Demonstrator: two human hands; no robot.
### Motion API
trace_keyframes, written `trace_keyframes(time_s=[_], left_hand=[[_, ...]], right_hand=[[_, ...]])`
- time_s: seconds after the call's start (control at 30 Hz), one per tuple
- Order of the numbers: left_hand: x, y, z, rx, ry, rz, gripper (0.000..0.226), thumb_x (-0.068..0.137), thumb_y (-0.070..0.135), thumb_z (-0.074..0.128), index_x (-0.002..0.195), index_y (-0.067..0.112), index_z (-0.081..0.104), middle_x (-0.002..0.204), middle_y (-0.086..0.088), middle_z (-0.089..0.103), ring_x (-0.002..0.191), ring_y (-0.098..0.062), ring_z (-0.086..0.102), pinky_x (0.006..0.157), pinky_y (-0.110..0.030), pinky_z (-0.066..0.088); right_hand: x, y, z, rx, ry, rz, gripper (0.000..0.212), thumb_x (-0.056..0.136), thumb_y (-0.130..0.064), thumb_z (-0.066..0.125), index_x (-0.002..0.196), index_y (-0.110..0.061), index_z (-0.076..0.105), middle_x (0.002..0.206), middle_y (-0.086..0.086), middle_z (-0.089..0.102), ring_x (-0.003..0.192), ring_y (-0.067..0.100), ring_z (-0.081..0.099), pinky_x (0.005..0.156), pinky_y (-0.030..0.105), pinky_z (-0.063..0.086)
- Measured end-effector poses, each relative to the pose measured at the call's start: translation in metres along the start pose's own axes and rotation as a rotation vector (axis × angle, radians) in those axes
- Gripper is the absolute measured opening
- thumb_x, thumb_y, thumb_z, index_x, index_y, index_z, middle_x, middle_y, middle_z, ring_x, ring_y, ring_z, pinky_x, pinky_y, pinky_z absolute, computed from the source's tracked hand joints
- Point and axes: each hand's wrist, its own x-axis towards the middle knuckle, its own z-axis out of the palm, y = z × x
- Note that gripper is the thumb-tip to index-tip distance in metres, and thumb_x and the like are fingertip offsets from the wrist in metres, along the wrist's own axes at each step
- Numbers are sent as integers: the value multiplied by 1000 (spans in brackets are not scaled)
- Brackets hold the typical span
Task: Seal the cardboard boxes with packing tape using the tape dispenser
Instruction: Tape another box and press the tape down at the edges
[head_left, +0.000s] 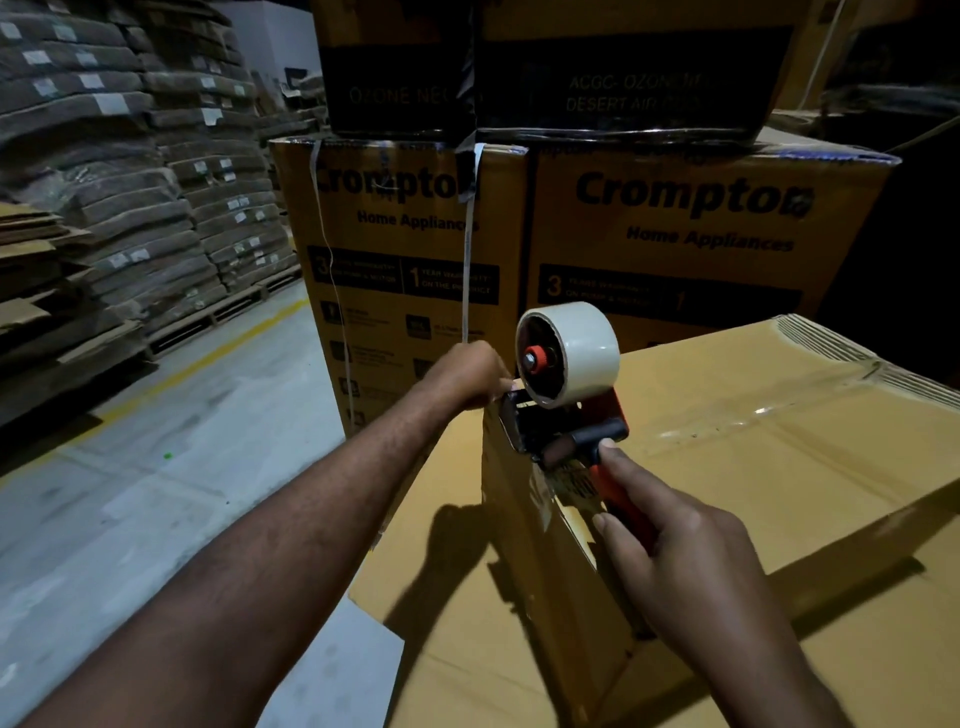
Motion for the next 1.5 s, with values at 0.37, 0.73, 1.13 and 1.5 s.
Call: trace_keyframes(time_s=[0.37, 0.73, 1.13, 1.5], left_hand=[[-34, 6, -2, -128, 109, -159, 24, 94, 20, 67, 72, 25, 58, 73, 6, 59, 84, -25, 68, 84, -43, 59], [-64, 45, 13, -187, -192, -1, 57, 96, 12, 63, 147, 7, 40, 156, -18, 34, 150, -40, 21, 123, -56, 17], [-83, 58, 15, -77, -243, -175, 56, 99, 9, 55, 150, 1, 34, 158, -15, 35, 149, -28, 27, 121, -36, 25], [-91, 59, 10, 274, -262, 145, 53, 108, 23, 42, 157, 9, 27, 167, -9, 13, 155, -27, 4, 125, -51, -1]], right_hand=[[-23, -21, -37, -186, -181, -37, 72, 96, -39, 55, 149, -52, 10, 82, -17, 47, 69, -2, 43, 60, 11, 37], [-49, -10, -50, -217, -186, -39, 74, 98, -40, 48, 151, -49, -4, 96, -15, 53, 80, 2, 47, 68, 16, 41], [-70, -2, -54, -226, -195, -139, 74, 98, -38, 48, 152, -43, -2, 87, -12, 55, 75, 2, 51, 64, 17, 46], [-120, 1, -64, -285, -188, -65, 77, 96, -50, 44, 132, -60, -23, 106, -19, 57, 96, 1, 54, 80, 16, 46]])
